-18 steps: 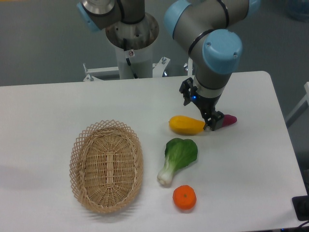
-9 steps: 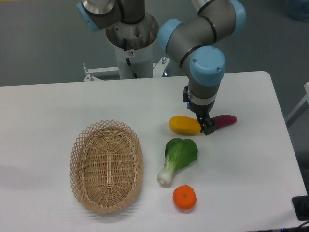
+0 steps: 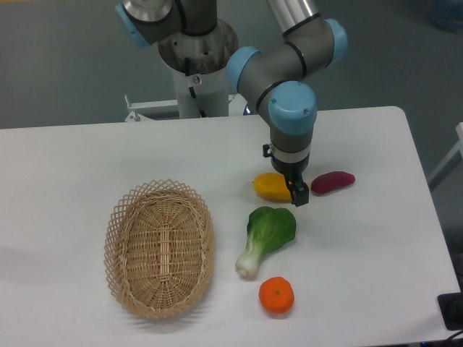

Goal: Pick up the mango from the table
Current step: 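Move the gripper over the yellow mango and lower it, then close the gripper around the yellow mango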

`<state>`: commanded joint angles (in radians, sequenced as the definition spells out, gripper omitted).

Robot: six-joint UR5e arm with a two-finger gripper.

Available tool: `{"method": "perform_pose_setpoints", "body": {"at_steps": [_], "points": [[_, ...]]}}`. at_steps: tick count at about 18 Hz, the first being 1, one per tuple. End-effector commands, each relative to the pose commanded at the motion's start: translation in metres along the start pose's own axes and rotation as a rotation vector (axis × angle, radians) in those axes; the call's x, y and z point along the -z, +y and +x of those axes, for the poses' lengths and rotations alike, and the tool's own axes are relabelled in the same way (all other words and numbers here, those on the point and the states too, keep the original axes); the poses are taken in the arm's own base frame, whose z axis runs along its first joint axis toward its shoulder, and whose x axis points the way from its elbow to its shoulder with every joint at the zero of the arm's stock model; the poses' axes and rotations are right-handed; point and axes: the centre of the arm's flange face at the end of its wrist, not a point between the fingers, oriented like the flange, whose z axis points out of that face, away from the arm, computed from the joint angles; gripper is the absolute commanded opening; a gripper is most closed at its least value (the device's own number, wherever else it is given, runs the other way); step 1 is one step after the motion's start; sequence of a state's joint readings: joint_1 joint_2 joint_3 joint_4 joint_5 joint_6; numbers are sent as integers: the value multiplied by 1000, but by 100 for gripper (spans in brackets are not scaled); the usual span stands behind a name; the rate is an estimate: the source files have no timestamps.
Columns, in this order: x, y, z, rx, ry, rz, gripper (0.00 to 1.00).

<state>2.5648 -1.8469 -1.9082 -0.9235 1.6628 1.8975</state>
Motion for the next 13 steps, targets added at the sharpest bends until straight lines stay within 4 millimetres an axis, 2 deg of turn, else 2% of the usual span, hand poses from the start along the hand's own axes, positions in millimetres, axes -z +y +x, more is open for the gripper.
{"method": "perform_pose_setpoints", "body": {"at_steps": [13], "points": [[-41,-11,21,-19,39,14,100]]}}
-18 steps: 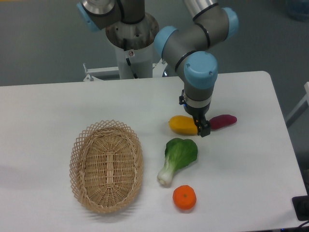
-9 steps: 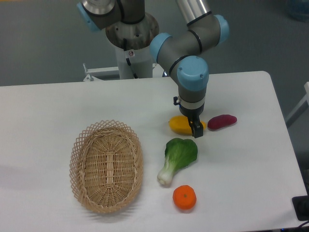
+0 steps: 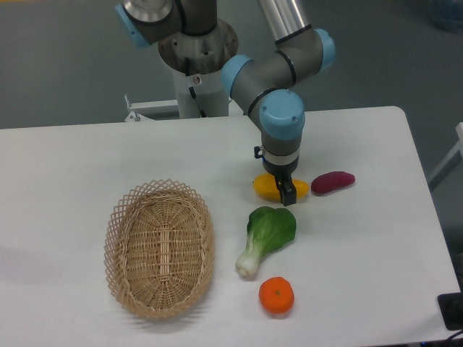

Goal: Pick up the mango from the table
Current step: 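Close the gripper around the yellow mango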

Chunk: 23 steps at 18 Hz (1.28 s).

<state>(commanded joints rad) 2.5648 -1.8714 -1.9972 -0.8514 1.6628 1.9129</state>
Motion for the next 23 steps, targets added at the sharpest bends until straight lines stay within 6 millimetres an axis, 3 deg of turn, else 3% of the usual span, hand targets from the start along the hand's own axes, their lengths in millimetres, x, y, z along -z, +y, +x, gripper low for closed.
{"method": "perform_pose_setpoints", "body": {"at_steps": [6,10,14,19,23], "points": [[-7,-2,0,9,-16,-6,100],[-9,0,-1,15,-22,-9,71],[-3,1,-4,14,-34,-14,58],[5,8,-8,16,-52,-19,55],[30,18,-10,29,-90,-31,55]]}}
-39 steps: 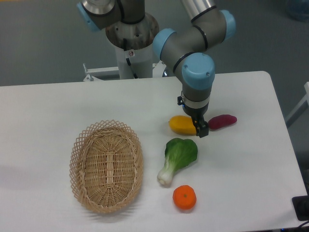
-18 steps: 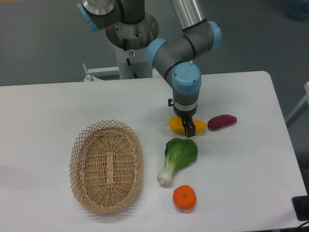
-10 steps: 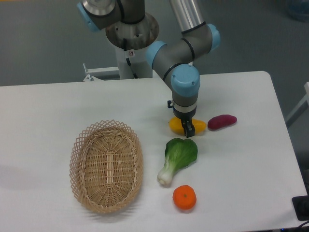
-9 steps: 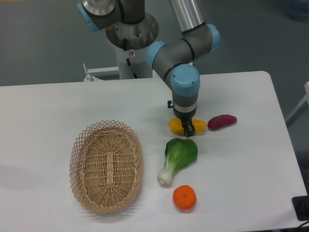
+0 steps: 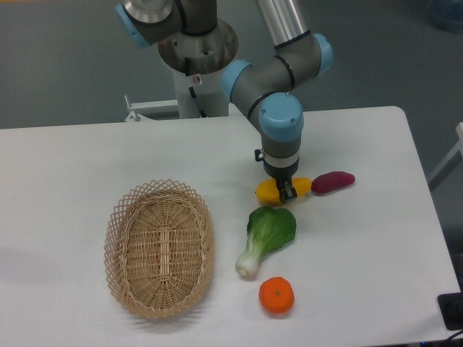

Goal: Pick up the mango from the table
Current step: 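Close the gripper around the yellow mango, then lift the grasped yellow mango up off the table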

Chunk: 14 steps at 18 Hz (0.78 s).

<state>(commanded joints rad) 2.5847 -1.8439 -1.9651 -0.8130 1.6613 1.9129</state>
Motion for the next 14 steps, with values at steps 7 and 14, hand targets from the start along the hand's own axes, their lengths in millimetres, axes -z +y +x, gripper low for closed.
{"method": "perform_pose_setpoints", "body": {"at_steps": [7,14], "points": [[71,8,-26,121,-85,-1,55],[138,14,-57,336,-194,191,55]]}}
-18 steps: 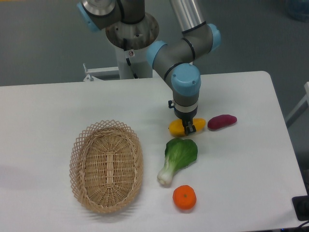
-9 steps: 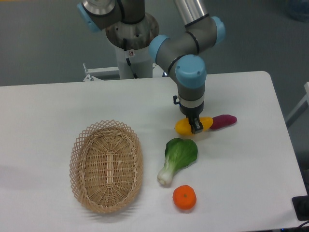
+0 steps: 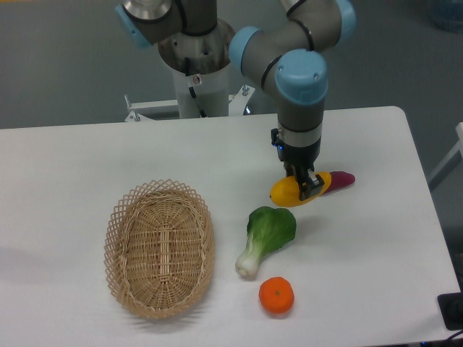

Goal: Pick up the mango from the table
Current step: 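Lift the grasped yellow mango up off the table, then hold the yellow mango raised above the table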

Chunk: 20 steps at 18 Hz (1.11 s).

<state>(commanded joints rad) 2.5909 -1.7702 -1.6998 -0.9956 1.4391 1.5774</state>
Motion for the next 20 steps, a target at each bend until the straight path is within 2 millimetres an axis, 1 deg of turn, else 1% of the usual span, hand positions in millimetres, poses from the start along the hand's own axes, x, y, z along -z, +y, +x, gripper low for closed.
{"method": "perform_pose_setpoints", "body": {"at_steps": [3,5,20], "points": [[21,-9,-15,75,-46,95,55],[33,-9,-24,138,-67,130,55],[34,-12,-25,151,-73,151,52]]}}
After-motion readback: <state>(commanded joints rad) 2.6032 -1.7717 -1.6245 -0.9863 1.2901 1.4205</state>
